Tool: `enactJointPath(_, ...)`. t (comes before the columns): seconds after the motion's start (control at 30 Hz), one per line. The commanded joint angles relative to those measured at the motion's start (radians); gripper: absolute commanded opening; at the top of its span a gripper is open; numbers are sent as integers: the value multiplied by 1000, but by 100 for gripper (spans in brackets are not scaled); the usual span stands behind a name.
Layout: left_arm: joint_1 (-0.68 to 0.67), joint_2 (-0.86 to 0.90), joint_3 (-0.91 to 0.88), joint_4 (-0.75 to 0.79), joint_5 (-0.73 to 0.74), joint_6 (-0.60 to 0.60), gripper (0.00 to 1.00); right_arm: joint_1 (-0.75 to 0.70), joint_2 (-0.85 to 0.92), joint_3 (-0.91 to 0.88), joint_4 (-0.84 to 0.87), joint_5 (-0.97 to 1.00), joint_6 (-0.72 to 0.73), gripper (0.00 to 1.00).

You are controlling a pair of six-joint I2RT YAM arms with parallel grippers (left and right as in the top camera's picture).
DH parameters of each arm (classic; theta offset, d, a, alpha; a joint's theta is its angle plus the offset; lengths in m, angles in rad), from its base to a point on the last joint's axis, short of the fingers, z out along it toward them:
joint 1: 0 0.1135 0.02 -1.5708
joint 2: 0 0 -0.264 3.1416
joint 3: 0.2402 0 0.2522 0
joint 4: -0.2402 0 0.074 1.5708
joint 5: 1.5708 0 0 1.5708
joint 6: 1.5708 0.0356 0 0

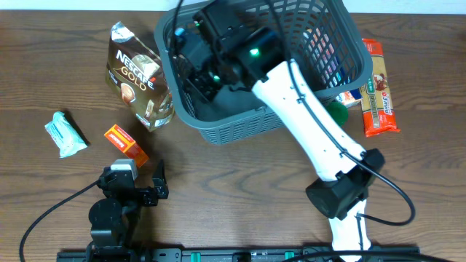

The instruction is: Pack container

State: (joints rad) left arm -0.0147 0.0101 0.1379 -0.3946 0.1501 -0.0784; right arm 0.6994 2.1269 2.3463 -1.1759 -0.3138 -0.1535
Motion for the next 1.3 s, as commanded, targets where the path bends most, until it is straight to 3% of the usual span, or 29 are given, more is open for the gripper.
enactJointPath(0.0, 5, -5, -20, -3, -5, -2, 98, 29, 23, 14, 53, 98, 30, 1)
enactJointPath(1.0, 5, -5, -20, -3, -5, -2, 98, 48, 144, 14, 389, 27, 109, 1)
enactJointPath(1.27, 5, -5, -20, -3, -5, -2, 98, 27, 95, 42, 332, 285, 108, 1)
